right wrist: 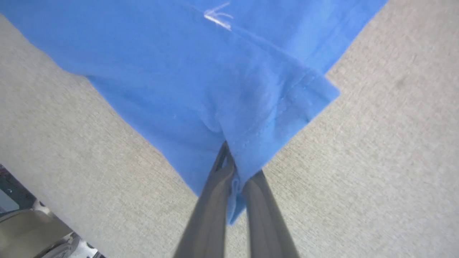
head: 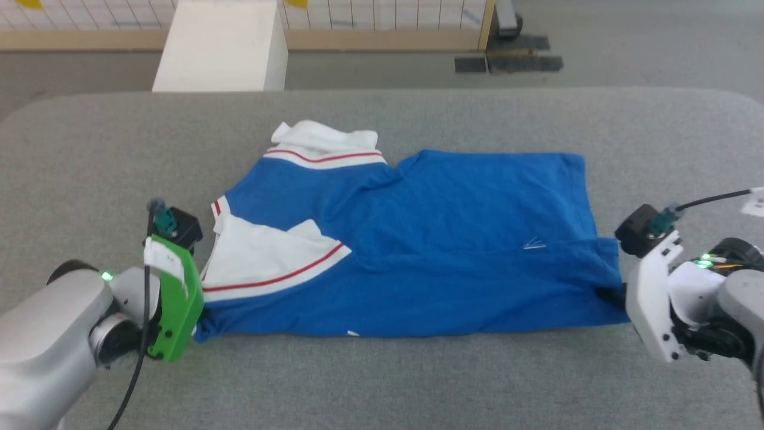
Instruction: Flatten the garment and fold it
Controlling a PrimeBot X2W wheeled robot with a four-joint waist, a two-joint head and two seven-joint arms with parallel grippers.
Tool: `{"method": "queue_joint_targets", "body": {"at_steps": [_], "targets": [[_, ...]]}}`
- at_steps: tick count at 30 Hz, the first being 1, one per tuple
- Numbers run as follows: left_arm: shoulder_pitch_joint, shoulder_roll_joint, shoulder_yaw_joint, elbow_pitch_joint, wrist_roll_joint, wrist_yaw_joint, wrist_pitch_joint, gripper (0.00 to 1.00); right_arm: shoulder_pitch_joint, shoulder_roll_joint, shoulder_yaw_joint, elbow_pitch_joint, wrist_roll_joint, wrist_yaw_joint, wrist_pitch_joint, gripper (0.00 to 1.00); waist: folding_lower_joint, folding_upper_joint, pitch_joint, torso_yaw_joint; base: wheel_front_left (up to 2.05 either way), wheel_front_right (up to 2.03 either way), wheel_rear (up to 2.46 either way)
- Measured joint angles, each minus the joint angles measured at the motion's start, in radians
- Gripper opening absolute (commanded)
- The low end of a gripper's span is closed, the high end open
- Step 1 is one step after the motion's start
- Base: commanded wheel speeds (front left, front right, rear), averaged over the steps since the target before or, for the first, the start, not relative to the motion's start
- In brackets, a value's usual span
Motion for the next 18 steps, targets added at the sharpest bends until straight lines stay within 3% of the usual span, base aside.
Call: {"method": "queue_joint_targets", "body": {"at_steps": [9, 18], "targets": [[0.124, 0.086, -0.016, -0.128, -0.046, 0.008, -0.022, 0.0, 0.075, -0.14, 0.002, -0.144, 0.039, 0.0, -0.035, 0.0, -0.0001, 0.0, -0.091, 0.004, 0.0, 0.0, 0.0], [0.245, 0.111, -0.03, -0.169, -0.09, 0.051, -0.071, 0.0, 0.24, -0.195, -0.005, -0.185, 0.071, 0.0, -0.037, 0.0, 0.0, 0.0, -0.109, 0.011, 0.0, 0.0, 0.0]]}}
